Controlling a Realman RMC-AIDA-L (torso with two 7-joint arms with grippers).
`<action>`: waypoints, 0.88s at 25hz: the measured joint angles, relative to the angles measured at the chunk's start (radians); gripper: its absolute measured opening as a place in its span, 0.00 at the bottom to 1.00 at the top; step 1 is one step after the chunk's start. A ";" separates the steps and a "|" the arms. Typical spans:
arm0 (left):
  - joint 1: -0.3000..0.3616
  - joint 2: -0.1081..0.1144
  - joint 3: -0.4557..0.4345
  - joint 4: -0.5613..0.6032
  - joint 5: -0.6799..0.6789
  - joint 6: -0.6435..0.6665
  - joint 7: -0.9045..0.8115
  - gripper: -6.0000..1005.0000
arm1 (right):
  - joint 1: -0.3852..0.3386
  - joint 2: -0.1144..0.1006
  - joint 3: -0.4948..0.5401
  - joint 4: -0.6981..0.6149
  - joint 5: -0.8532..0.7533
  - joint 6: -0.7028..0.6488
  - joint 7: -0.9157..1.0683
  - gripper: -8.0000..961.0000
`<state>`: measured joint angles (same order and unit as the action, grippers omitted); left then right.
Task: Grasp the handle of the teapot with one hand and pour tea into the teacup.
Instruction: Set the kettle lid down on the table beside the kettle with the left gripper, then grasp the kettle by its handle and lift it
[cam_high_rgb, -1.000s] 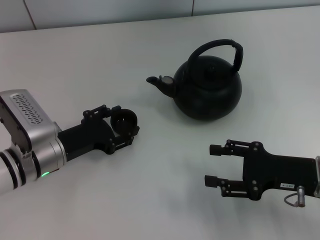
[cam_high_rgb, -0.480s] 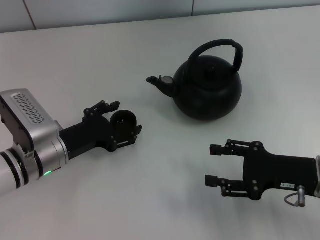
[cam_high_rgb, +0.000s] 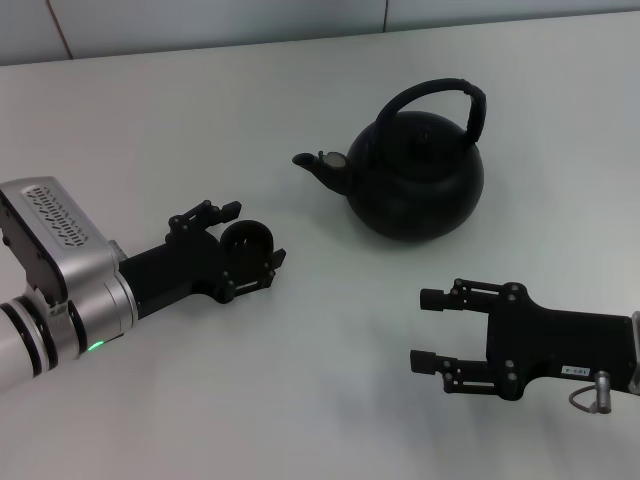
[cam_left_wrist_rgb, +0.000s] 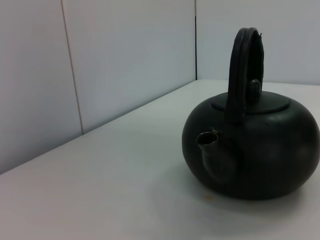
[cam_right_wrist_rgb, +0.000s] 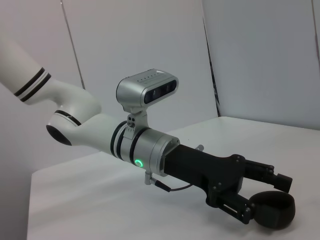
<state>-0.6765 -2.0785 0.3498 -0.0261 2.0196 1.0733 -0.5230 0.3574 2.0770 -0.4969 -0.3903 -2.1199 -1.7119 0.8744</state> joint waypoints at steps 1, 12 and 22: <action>0.000 0.000 0.000 0.000 0.000 0.001 0.000 0.86 | 0.000 0.000 0.000 0.000 0.000 0.000 0.000 0.71; 0.097 0.012 -0.004 0.081 -0.002 0.200 -0.030 0.86 | 0.004 0.001 0.002 -0.001 0.000 0.008 0.000 0.71; 0.317 0.020 -0.001 0.357 -0.001 0.590 -0.160 0.86 | 0.005 0.002 0.001 -0.005 0.011 0.011 0.000 0.71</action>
<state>-0.3593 -2.0585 0.3491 0.3304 2.0191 1.6629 -0.6830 0.3621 2.0785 -0.4954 -0.3954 -2.1089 -1.7012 0.8743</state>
